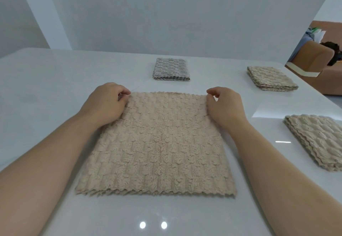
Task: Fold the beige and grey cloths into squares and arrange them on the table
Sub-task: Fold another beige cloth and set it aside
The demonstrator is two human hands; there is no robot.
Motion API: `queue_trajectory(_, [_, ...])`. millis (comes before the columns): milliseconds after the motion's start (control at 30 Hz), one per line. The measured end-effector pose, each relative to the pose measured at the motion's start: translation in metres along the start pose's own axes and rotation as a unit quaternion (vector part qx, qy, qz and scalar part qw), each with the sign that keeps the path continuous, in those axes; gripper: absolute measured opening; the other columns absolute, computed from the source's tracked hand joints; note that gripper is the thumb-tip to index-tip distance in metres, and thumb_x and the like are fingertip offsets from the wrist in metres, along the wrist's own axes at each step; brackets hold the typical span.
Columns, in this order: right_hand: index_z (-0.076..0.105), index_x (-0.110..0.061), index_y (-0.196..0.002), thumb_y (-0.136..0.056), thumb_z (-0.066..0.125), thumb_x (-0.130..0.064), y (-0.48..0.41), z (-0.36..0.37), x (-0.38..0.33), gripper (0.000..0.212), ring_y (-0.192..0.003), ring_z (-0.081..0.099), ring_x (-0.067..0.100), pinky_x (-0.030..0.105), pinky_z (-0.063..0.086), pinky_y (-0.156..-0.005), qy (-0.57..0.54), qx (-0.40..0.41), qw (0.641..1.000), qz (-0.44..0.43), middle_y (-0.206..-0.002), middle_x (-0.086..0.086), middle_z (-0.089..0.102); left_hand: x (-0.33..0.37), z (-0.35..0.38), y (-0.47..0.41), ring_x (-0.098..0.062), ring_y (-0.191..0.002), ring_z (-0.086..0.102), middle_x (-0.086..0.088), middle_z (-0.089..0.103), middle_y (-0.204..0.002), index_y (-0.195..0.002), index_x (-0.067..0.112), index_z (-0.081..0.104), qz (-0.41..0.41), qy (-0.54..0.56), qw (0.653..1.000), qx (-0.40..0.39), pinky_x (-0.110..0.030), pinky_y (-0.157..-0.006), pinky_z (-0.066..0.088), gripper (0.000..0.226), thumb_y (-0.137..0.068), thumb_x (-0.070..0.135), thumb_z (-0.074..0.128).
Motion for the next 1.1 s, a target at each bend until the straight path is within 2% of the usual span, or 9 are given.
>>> queue_trajectory(100, [0.071,-0.019,-0.124,-0.099,0.052,-0.027,0.001,0.002,0.005,0.032,-0.119,0.059,0.017,0.024,0.040,-0.097,0.005,0.000,1.000,0.006,-0.126,-0.003,0.070,0.002,0.000,0.001,-0.024,-0.116,0.061,-0.003,0.070,-0.123,-0.121,0.018,0.071,-0.011,-0.005,1.000,0.009,-0.037,-0.099,0.046,0.028,-0.101,0.030,0.056])
queue_trajectory(267, [0.073,-0.018,-0.121,-0.100,0.051,-0.025,0.001,0.007,0.004,0.031,-0.119,0.060,0.018,0.026,0.042,-0.100,-0.004,0.003,1.000,0.005,-0.124,-0.002,0.071,-0.001,0.005,0.004,-0.029,-0.123,0.060,-0.009,0.067,-0.132,-0.132,0.014,0.066,-0.042,0.015,0.999,0.010,-0.035,-0.104,0.043,0.034,-0.102,0.021,0.051])
queue_trajectory(400, [0.068,-0.018,-0.130,-0.101,0.051,-0.028,0.002,0.009,0.004,0.035,-0.124,0.059,0.018,0.026,0.040,-0.102,-0.004,-0.012,1.000,0.012,-0.130,-0.002,0.069,-0.003,0.005,0.004,-0.026,-0.115,0.064,-0.006,0.072,-0.123,-0.127,0.016,0.069,-0.052,0.031,0.998,0.029,-0.033,-0.098,0.046,0.030,-0.101,0.022,0.056])
queue_trajectory(667, [0.072,-0.020,-0.123,-0.098,0.058,-0.027,0.003,0.011,0.003,0.029,-0.117,0.062,0.016,0.025,0.042,-0.098,-0.012,-0.012,1.000,-0.008,-0.119,-0.006,0.073,0.000,0.000,0.004,-0.020,-0.099,0.067,0.003,0.074,-0.107,-0.114,0.023,0.073,-0.016,0.034,0.997,0.067,-0.036,-0.090,0.052,0.021,-0.095,0.020,0.064])
queue_trajectory(767, [0.072,-0.020,-0.122,-0.098,0.060,-0.027,0.004,0.010,0.001,0.028,-0.115,0.063,0.016,0.028,0.045,-0.101,-0.021,-0.005,1.000,-0.023,-0.117,-0.007,0.074,0.001,-0.001,0.004,-0.018,-0.100,0.063,0.001,0.071,-0.109,-0.116,0.021,0.072,-0.004,0.053,0.995,0.082,-0.035,-0.092,0.049,0.024,-0.094,0.015,0.064])
queue_trajectory(933, [0.070,-0.018,-0.127,-0.098,0.060,-0.017,0.005,0.009,-0.001,0.031,-0.116,0.062,0.018,0.030,0.043,-0.105,-0.022,-0.007,0.999,-0.035,-0.120,-0.001,0.072,0.004,-0.004,0.005,-0.010,-0.090,0.052,0.000,0.060,-0.102,-0.117,0.019,0.071,-0.016,0.083,0.992,0.090,-0.023,-0.086,0.038,0.032,-0.090,0.004,0.062])
queue_trajectory(1033, [0.066,-0.017,-0.132,-0.099,0.058,-0.015,0.005,0.010,-0.001,0.034,-0.115,0.060,0.021,0.028,0.039,-0.102,-0.018,-0.015,0.999,-0.042,-0.120,0.004,0.069,0.006,-0.003,0.006,-0.009,-0.089,0.050,0.001,0.053,-0.101,-0.116,0.019,0.072,-0.023,0.091,0.992,0.079,-0.018,-0.083,0.035,0.042,-0.085,-0.005,0.058])
queue_trajectory(1100, [0.066,-0.017,-0.133,-0.098,0.057,-0.012,0.004,0.011,-0.002,0.036,-0.113,0.058,0.022,0.023,0.036,-0.097,-0.018,-0.020,0.999,-0.046,-0.117,0.006,0.065,0.007,-0.004,0.006,-0.010,-0.089,0.049,0.001,0.052,-0.100,-0.112,0.019,0.074,-0.028,0.091,0.992,0.080,-0.020,-0.082,0.034,0.039,-0.085,-0.004,0.059])
Point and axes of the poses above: each hand's wrist, its own y-axis away from the middle knuckle, its own z-axis out of the palm, x = y × z, the point moved 7 cm from there along -y, towards the middle knuckle
